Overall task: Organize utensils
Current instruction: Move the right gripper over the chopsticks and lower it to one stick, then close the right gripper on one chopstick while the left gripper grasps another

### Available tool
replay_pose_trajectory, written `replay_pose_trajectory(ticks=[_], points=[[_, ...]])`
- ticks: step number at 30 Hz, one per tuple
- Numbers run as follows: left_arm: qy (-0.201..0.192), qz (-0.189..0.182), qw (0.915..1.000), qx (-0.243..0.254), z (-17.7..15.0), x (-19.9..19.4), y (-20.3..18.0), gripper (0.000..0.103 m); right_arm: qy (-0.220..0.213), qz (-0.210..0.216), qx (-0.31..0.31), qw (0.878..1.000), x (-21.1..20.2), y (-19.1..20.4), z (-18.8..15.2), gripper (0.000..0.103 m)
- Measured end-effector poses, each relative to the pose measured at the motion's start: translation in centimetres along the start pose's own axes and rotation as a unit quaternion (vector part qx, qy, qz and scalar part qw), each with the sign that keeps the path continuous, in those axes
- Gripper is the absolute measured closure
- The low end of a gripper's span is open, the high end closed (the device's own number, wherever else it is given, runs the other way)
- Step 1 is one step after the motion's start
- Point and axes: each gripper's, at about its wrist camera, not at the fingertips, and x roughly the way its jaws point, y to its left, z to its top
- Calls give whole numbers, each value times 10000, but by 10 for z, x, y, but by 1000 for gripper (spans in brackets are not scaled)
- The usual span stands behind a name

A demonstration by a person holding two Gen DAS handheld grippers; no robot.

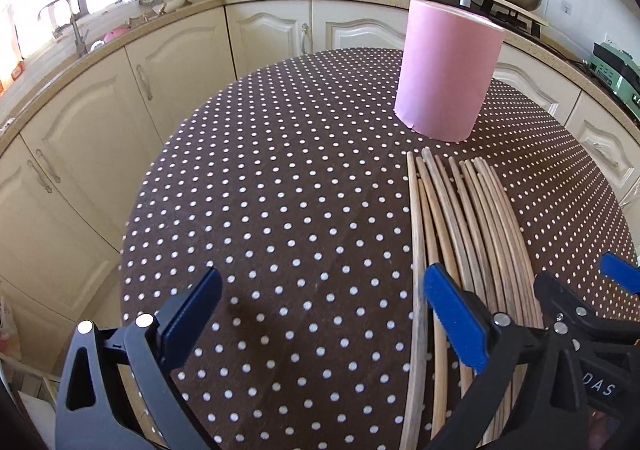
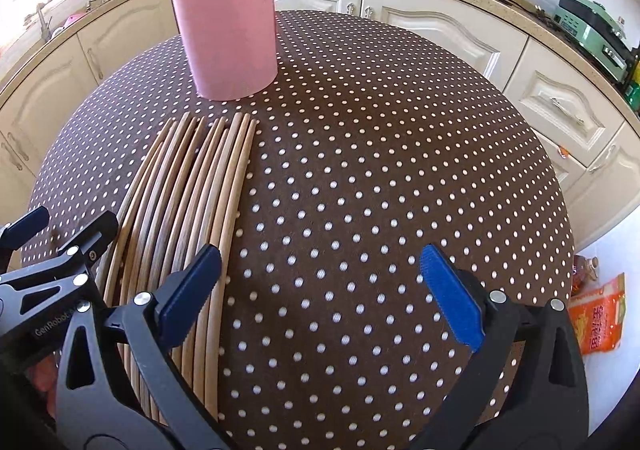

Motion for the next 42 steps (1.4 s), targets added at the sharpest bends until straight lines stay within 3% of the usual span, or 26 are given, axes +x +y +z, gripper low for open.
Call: replay_pose_trajectory(ticks=[7, 12, 16, 19, 26, 33, 34, 37, 38, 41, 42], points=[[103, 65, 9998, 136, 14, 15, -5, 4, 12, -368, -229, 9991, 15, 3, 17, 6], [121, 90, 9999, 85, 27, 23, -3, 4, 199, -14, 17, 9998, 21, -12, 23, 6], [122, 65, 9999, 97, 32, 27, -2, 4, 103, 465, 104, 9988, 14, -22, 19, 6], [129, 45, 9998, 120, 37, 29, -2, 4, 82, 288, -117, 9995, 12, -9, 16, 6], [129, 44, 9998, 120, 35, 28, -1, 4, 119, -5, 120, 9999, 21, -15, 25, 6], [126, 50, 9998, 111, 36, 29, -1, 4, -74, 243, -68, 9997, 40, -6, 49, 8], [124, 48, 9998, 120, 36, 29, -1, 4, -109, 305, -124, 9994, 40, -5, 51, 12], [93, -3, 9998, 153, 34, 29, -3, 8, -293, 519, -298, 9978, 31, -1, 49, 50], [19, -38, 9998, 196, 34, 26, -5, 22, -337, 565, -311, 9973, 29, -1, 48, 72], [-125, -193, 9989, 397, 31, 19, -14, 57, -355, 863, -182, 9955, 27, -7, 45, 86], [-148, -235, 9983, 521, 31, 18, -19, 61, -347, 943, -110, 9949, 27, -11, 45, 92]])
